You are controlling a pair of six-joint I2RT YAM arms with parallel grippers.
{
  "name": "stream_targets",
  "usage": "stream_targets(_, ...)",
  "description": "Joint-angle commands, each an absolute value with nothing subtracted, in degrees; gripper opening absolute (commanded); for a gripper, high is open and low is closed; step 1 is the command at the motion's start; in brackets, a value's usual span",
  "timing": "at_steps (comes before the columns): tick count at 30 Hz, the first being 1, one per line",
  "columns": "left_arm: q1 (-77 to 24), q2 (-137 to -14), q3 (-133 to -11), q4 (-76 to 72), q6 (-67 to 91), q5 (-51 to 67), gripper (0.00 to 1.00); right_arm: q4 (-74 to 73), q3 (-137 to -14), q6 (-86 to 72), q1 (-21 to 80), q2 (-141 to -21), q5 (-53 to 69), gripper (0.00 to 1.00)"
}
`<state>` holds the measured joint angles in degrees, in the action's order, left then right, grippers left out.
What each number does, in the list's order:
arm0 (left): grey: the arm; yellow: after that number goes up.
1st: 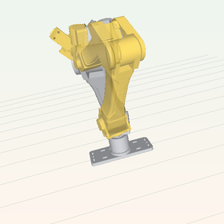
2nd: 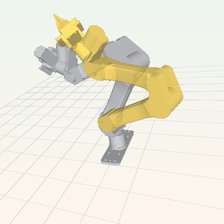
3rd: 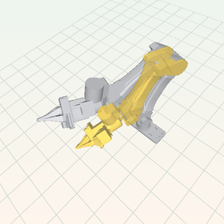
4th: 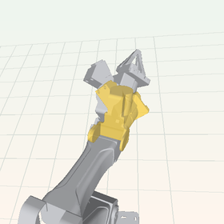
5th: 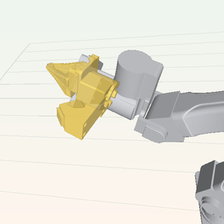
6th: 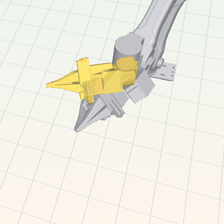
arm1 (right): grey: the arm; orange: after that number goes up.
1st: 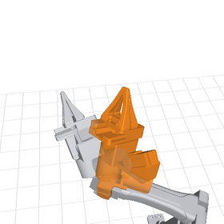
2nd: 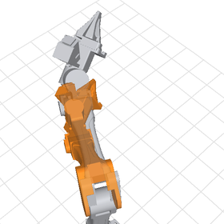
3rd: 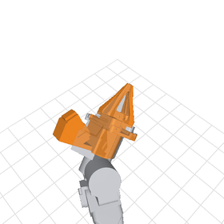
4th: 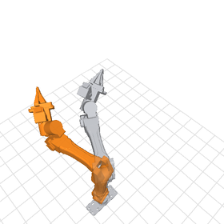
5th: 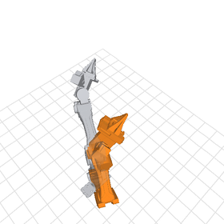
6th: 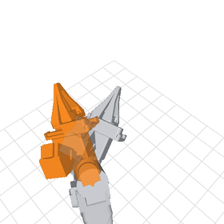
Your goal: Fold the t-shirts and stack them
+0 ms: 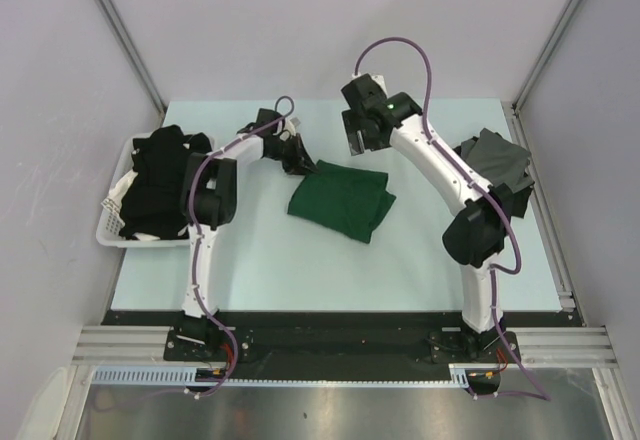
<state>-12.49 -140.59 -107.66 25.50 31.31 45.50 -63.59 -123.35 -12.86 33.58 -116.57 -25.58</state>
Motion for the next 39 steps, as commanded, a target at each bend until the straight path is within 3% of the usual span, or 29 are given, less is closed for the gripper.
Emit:
stream_targets(1,-11.87,-132.82,-106.0,28.3,24.0,27.79,0.0,-59.15,-121.56,-13.52,37.26,-112.33,-38.83,1.0)
stream_targets(4,-11.87,-130.61,-106.17,29.35,22.15,24.09,0.0,-58.62,-117.35,-19.92,36.74,-111.01,-40.35,1.0)
stream_targets(10,-12.04,-127.1,-108.19,34.97,17.32,16.54,0.0,-55.65,-103.75,-31.62,30.15,-106.8,-14.63,1.0)
stream_targets(19,-12.13,-121.99,-104.24,37.09,14.24,8.7,0.0,-45.36,-90.27,-37.18,30.93,-101.86,-3.7,1.0)
stream_targets(31,-13.27,-120.5,-103.97,37.44,15.03,8.18,0.0,-38.85,-82.01,-39.9,35.24,-99.23,-6.59,0.99)
stream_targets(39,-14.5,-120.67,-106.34,40.08,13.36,5.45,0.0,-33.14,-78.75,-38.14,35.07,-101.6,-6.24,0.93)
